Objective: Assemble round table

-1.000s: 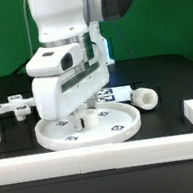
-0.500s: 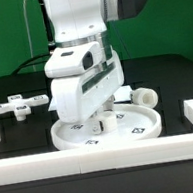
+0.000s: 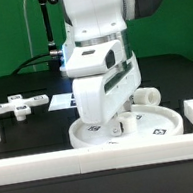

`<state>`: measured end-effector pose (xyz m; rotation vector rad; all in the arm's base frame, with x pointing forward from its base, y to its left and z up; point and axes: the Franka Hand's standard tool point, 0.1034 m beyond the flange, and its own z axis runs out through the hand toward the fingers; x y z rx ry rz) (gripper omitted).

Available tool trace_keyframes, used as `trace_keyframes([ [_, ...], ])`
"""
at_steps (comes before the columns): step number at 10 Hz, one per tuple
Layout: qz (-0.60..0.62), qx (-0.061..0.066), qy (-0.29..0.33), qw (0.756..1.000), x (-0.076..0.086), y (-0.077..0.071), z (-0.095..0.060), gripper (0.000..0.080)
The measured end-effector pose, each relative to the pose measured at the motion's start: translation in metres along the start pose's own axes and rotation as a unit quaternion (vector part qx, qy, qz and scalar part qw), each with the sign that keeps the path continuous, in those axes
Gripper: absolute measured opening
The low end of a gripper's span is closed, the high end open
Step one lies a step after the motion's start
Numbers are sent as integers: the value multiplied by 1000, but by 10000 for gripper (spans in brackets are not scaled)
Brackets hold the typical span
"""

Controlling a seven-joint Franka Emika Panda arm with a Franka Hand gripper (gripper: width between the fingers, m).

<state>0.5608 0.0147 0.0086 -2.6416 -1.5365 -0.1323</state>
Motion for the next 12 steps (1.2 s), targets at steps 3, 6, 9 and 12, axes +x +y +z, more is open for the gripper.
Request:
trace_keyframes([
  [3,5,2,3,1000,16,-6,2,410],
  [6,14,2,1,1000,17,-6,2,410],
  [9,15,2,1,1000,16,-6,2,410],
  [12,51,-13,3,999,10,-16,-20,640],
])
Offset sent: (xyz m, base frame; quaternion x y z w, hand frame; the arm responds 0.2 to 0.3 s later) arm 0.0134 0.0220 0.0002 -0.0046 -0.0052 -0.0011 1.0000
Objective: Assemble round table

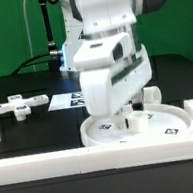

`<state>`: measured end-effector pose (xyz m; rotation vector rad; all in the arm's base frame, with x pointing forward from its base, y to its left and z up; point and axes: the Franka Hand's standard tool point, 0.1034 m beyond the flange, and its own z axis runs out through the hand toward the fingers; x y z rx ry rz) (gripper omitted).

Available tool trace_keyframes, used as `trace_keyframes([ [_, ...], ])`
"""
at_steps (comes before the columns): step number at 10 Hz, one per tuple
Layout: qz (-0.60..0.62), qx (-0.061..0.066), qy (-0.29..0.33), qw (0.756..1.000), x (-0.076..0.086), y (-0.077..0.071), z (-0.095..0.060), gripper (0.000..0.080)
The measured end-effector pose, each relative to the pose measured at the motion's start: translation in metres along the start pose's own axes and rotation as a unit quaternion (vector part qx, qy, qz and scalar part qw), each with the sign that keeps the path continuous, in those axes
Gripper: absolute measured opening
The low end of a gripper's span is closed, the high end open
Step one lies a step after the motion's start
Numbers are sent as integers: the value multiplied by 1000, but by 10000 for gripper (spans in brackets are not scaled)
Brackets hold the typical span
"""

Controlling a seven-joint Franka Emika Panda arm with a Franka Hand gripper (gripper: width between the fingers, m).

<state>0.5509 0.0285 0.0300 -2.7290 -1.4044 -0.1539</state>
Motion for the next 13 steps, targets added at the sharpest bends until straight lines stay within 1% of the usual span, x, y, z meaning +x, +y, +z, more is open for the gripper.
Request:
trace_keyframes([
  [2,42,-9,-1,999,-8,-16,-24,647],
  [3,62,-19,1,998,-11,-28,-41,648],
  [4,92,-28,5,995,-12,-41,-53,648],
  [5,120,-37,11,992,-11,-58,-63,648],
  [6,144,-44,17,988,-9,-74,-66,648],
  [7,161,-44,18,986,-9,-87,-63,648],
  [9,159,-40,14,986,-10,-85,-63,648],
  [10,160,-38,11,986,-10,-86,-62,648],
  [11,171,-16,-18,985,-9,-95,-60,648],
  [12,192,-14,-36,981,-2,-97,-61,648],
  [13,229,-26,-40,972,-1,-100,-55,648],
])
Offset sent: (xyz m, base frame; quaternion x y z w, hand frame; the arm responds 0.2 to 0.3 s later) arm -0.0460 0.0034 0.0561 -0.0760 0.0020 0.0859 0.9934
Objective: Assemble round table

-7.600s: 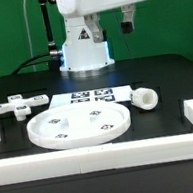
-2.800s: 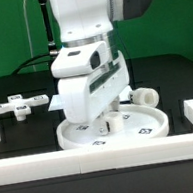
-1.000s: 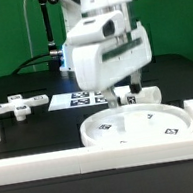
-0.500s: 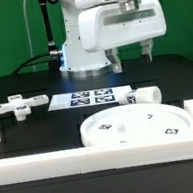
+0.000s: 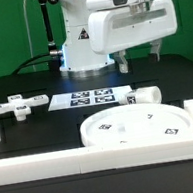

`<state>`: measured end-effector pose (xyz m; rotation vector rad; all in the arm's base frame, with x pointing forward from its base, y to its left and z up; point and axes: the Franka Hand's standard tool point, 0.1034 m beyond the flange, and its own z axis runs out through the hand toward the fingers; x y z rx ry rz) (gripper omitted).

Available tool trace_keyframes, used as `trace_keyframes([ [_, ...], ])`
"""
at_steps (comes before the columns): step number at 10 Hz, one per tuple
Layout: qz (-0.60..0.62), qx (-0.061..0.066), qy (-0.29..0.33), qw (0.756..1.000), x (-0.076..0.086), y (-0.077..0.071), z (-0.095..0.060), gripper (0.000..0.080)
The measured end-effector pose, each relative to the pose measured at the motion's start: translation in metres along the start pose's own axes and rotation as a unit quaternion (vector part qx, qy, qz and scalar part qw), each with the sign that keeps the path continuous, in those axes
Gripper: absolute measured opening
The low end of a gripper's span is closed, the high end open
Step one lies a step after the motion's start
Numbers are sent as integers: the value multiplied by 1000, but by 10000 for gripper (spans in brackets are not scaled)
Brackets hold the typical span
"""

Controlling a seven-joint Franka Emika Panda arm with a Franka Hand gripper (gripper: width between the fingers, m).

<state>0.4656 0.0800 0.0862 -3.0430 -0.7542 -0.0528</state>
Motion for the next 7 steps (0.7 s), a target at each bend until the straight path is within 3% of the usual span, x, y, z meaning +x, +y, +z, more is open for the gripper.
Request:
trace_keyframes([
  [1,32,-7,-20,999,-2,-9,8,648],
  [3,24,2,-73,997,-4,-2,17,648],
  [6,18,14,-153,988,-5,-8,16,648],
  [7,32,11,-191,981,-9,-11,16,648],
])
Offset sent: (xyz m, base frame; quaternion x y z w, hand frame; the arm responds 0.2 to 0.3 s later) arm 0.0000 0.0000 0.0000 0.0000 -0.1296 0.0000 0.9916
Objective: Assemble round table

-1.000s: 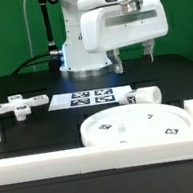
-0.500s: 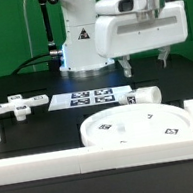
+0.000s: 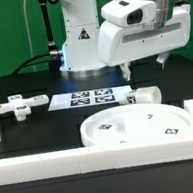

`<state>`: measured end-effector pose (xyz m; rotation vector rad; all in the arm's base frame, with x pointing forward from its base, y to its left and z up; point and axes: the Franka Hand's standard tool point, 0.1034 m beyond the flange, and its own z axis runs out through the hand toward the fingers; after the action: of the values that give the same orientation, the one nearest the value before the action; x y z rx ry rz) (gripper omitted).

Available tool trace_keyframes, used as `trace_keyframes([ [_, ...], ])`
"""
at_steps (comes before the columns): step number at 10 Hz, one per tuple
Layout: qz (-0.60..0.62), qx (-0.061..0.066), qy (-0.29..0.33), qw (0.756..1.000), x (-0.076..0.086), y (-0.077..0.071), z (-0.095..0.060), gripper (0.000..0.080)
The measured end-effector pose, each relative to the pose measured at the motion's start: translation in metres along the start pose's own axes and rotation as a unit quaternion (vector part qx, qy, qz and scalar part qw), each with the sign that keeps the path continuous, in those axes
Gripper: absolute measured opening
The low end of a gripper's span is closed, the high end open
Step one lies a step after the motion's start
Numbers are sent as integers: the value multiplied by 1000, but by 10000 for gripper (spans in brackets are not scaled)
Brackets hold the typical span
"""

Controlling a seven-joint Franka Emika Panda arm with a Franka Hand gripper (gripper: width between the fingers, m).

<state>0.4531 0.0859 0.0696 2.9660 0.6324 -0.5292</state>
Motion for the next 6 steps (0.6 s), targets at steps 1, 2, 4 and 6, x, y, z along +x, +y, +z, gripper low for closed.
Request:
trace_keyframes([
  [1,25,-14,-21,999,4,-5,3,648],
  [2,29,-17,-32,999,8,-10,7,648],
  [4,26,-14,-110,994,2,-11,9,648],
  [6,25,-12,-153,988,5,-11,12,648],
])
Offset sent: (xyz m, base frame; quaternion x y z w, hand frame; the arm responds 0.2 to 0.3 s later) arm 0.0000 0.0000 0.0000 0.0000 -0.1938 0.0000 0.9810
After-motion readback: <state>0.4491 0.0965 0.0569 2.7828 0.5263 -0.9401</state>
